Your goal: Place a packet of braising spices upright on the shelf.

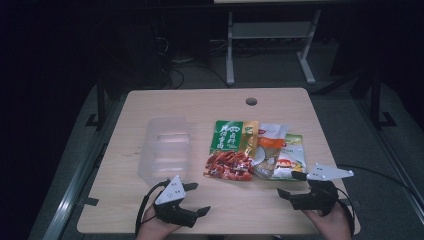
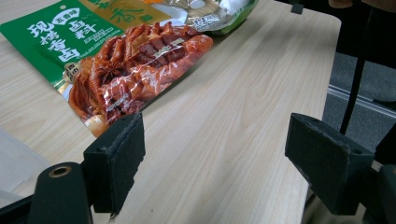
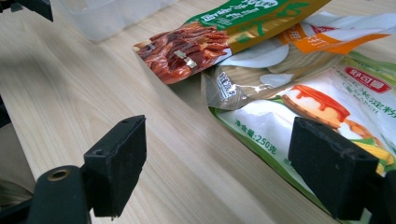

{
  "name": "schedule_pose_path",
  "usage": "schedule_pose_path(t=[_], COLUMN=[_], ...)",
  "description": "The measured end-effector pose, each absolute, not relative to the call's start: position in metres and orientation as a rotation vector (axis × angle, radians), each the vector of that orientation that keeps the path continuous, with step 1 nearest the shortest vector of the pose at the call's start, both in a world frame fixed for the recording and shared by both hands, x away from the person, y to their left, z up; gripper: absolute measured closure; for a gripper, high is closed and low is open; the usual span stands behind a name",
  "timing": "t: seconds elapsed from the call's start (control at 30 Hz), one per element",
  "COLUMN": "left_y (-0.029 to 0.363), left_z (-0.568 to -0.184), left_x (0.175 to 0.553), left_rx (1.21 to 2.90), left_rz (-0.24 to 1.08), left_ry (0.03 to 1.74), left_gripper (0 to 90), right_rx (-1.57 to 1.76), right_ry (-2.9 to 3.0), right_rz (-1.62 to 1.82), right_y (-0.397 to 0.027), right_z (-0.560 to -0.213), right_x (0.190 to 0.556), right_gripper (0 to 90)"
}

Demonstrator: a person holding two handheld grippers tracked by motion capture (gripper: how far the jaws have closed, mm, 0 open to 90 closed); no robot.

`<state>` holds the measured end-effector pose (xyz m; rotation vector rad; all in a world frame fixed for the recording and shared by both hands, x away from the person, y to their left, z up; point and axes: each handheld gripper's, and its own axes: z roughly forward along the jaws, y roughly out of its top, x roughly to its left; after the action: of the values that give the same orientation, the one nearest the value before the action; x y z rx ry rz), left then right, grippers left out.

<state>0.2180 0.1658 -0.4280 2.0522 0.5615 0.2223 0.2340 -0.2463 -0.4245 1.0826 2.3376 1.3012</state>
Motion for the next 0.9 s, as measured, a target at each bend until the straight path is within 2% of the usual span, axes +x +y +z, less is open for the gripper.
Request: schedule_pose_path(t=[0.5,0.9], left_y=[0.149,0.123], left_z=[-0.427,-0.409], left_x=[0.221,0.242], left_rx=[2.087,2.093], left_rz=[0.221,0.291], left_ry=[0.574,0.581], left_gripper=[19.4,27.9], right_rx=[1.111,1.063], right_ry=[2.347,2.408], right_rz=[1.291,1.239], right_y=[-0.246,-0.216], right_z=[-0.423,-0.391], right_x=[0.241,0.274], right_gripper=[15.8,14.7])
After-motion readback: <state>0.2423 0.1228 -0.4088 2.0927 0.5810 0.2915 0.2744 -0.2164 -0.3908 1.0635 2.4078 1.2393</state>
